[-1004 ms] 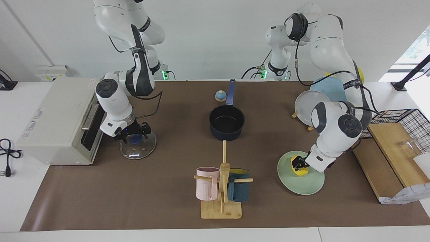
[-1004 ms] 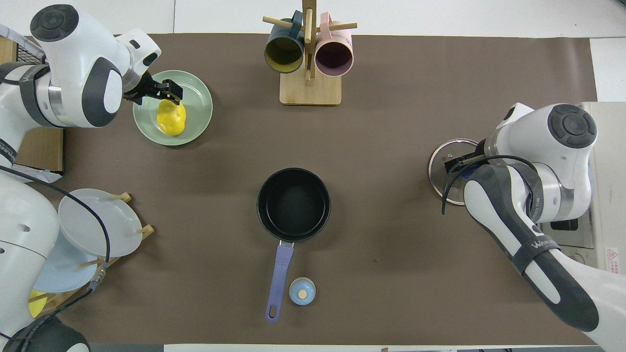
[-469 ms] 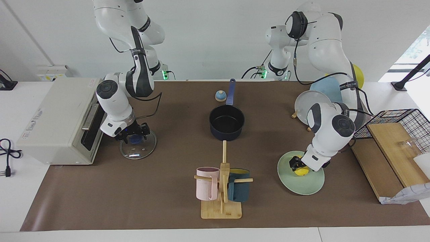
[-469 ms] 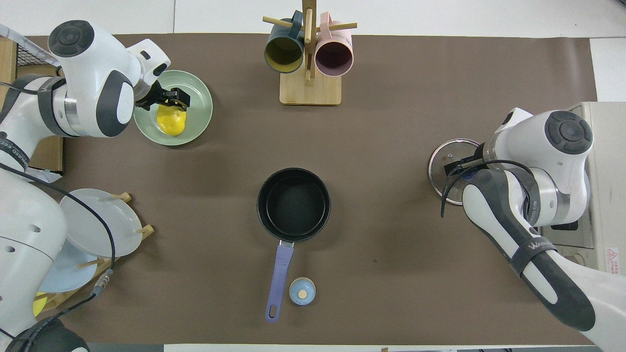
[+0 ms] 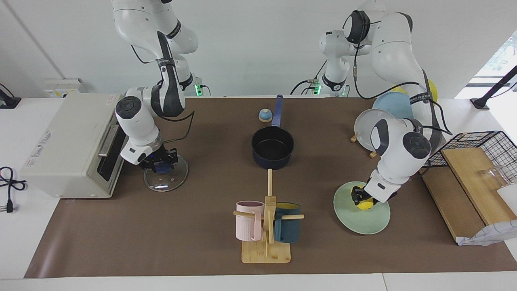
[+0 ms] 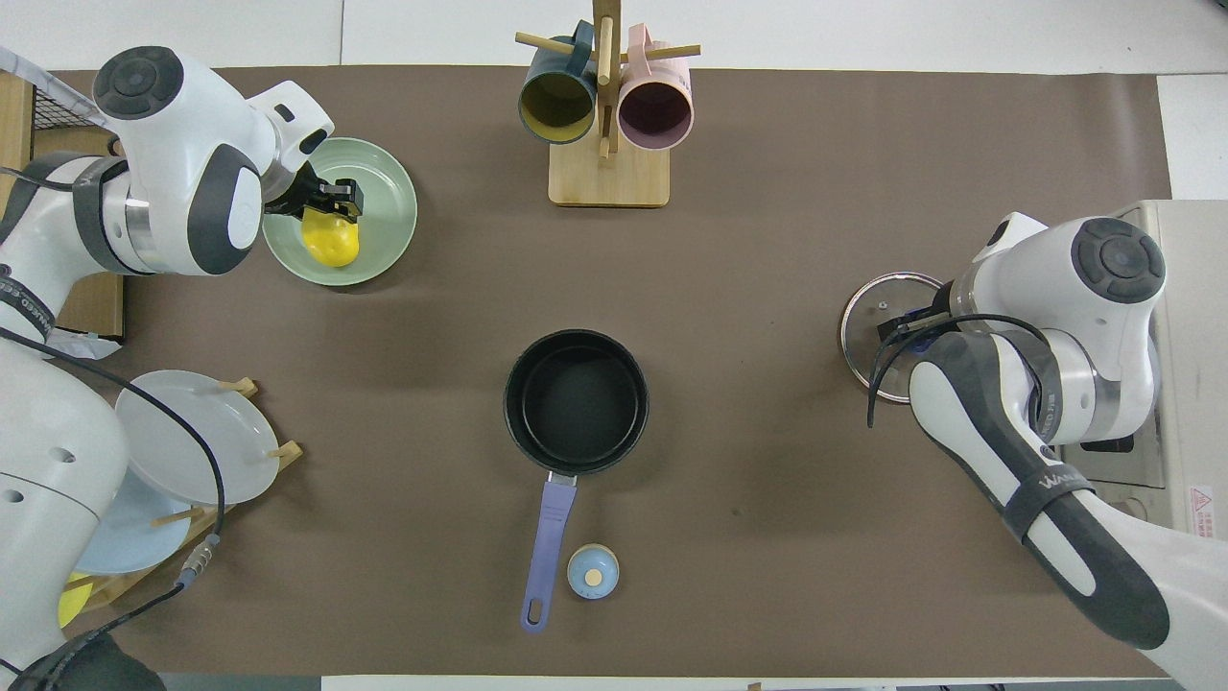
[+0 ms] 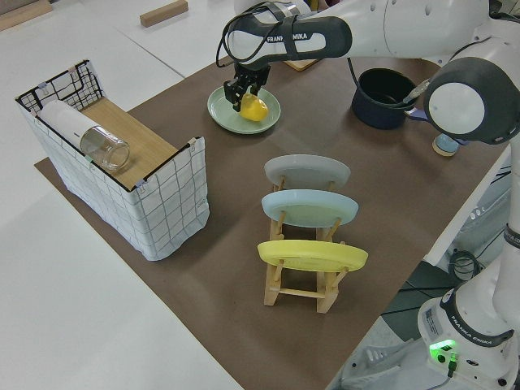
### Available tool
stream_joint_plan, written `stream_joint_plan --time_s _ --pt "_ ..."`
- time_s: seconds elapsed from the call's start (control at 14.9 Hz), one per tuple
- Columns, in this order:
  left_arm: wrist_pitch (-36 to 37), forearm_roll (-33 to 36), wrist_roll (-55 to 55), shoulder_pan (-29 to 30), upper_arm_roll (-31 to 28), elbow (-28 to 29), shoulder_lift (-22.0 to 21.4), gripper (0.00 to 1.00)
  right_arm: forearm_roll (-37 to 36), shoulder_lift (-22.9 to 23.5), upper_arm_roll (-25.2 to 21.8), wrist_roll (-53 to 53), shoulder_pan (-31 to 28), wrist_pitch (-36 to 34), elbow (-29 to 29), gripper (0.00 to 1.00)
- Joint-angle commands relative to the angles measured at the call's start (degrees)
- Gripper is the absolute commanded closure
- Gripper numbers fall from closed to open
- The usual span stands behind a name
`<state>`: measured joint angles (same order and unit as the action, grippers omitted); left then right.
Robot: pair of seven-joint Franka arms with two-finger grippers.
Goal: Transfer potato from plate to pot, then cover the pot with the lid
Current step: 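Close the left gripper on the yellow potato while the right gripper grasps the lid knob, then carry the potato with the left gripper over the black saucepan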
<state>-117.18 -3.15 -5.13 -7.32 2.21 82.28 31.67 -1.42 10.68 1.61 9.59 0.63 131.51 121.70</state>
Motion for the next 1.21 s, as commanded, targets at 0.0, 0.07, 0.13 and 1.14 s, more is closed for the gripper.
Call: stream_joint_plan --time_s 0.0,0.07,0.13,1.14 --pt "9.1 -3.8 -7.0 -1.3 -0.2 0.2 -10.1 1.0 0.5 -0.1 0.4 1.6 0.1 -4.4 -3.2 1.0" --pt "12.1 -3.8 -10.7 -3.6 0.2 0.6 -13.3 1.0 0.5 -0.4 0.4 1.0 0.6 -7.0 -5.0 1.0" --pt "14.5 -3.8 -13.6 -5.3 0.3 0.9 -15.4 1.0 0.5 -0.7 0.4 0.9 1.6 -9.8 -6.8 1.0" --pt "-15.2 -0.5 -30.4 -30.6 0.3 35.0 -22.4 1.0 1.4 -4.2 3.6 -5.9 3.4 -40.9 -29.4 1.0"
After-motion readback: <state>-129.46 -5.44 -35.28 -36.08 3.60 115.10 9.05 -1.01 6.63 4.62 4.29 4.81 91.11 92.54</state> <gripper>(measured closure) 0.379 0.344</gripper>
